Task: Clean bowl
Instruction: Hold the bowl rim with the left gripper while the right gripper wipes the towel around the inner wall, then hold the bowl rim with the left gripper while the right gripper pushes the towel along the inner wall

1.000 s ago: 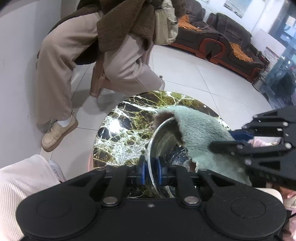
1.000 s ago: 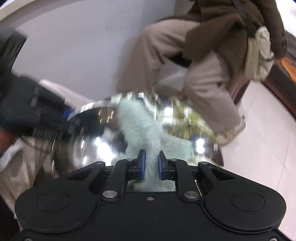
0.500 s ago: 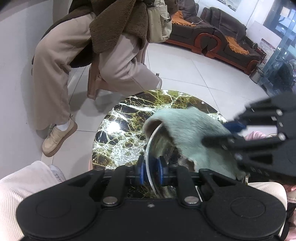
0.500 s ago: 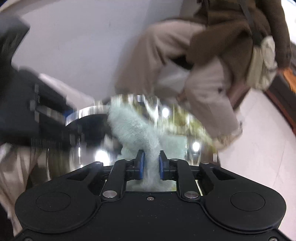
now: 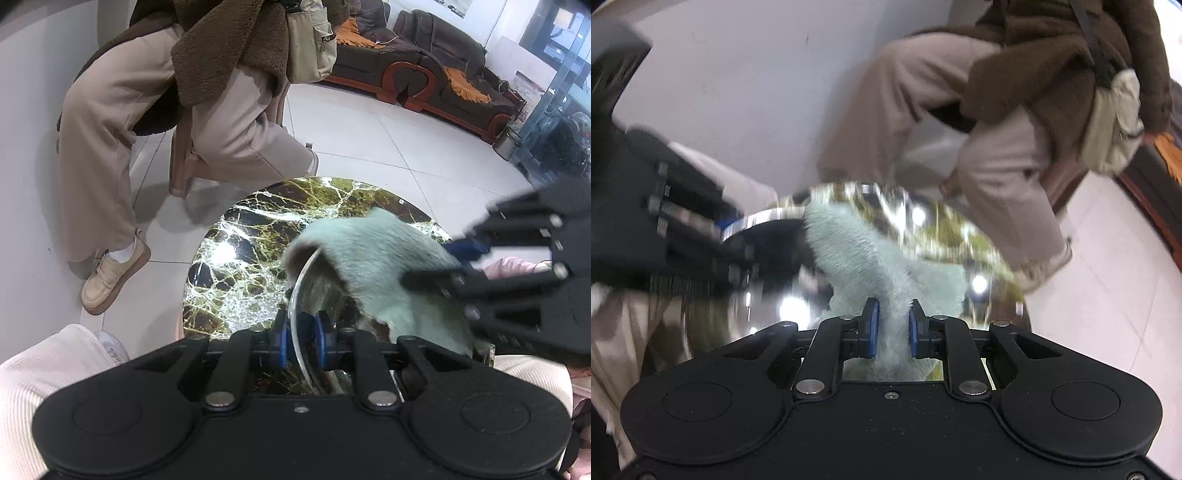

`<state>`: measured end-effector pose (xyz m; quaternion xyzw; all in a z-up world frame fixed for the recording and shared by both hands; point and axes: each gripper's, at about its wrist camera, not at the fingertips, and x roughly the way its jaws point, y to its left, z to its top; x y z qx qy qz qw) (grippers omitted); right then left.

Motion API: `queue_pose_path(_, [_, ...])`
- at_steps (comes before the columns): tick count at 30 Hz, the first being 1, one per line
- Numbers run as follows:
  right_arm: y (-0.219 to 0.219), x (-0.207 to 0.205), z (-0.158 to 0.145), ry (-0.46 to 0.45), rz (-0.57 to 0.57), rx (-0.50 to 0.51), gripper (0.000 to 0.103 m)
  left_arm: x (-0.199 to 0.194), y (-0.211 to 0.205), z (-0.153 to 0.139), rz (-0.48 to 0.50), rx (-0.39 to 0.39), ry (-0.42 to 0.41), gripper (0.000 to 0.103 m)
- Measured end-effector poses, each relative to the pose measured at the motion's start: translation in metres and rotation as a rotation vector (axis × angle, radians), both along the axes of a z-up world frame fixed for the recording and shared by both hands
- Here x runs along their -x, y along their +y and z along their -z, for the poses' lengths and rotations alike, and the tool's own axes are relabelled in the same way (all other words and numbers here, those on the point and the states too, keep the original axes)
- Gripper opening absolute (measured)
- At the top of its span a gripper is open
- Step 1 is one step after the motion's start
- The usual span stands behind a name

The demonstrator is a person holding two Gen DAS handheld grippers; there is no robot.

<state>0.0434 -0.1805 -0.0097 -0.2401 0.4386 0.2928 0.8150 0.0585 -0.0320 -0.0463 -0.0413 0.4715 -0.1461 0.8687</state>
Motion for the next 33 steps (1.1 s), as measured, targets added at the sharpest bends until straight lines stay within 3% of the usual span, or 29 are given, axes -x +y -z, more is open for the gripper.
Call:
queue_pose_path(4, [0.013,0.007,-0.007,-0.057,-0.037,0.055,0.016,-0.001,-0.001,0.000,0.016,-0.011,0.001,0.016])
queue_pose_path(10, [0.020,-0.012,-0.007,-0.050,-0.018,-0.020,0.018,0.002,-0.003,0.001,0.014,-0.013,-0.004,0.016])
queue_pose_path(14, [-0.010,-0.004,0.004,0.028,0.127,-0.121,0.017,0.004,-0.002,0.003,0.005,0.003,-0.009,0.016])
queue_pose_path(17, [-0.042,0.015,0.012,0.118,0.323,-0.319,0.018,0.006,-0.001,0.004,-0.001,0.010,-0.018,0.016])
queue_pose_path(22, [-0.054,0.033,0.020,0.110,0.469,-0.451,0.021,0.007,0.000,0.004,-0.012,0.028,-0.026,0.016])
queue_pose_path(27, [-0.057,0.034,0.022,0.100,0.479,-0.454,0.021,-0.002,-0.003,-0.008,-0.017,0.025,-0.065,0.015])
queue_pose_path(33, [-0.050,0.023,0.019,0.068,0.417,-0.385,0.016,-0.001,0.003,-0.003,-0.081,0.055,-0.014,0.010])
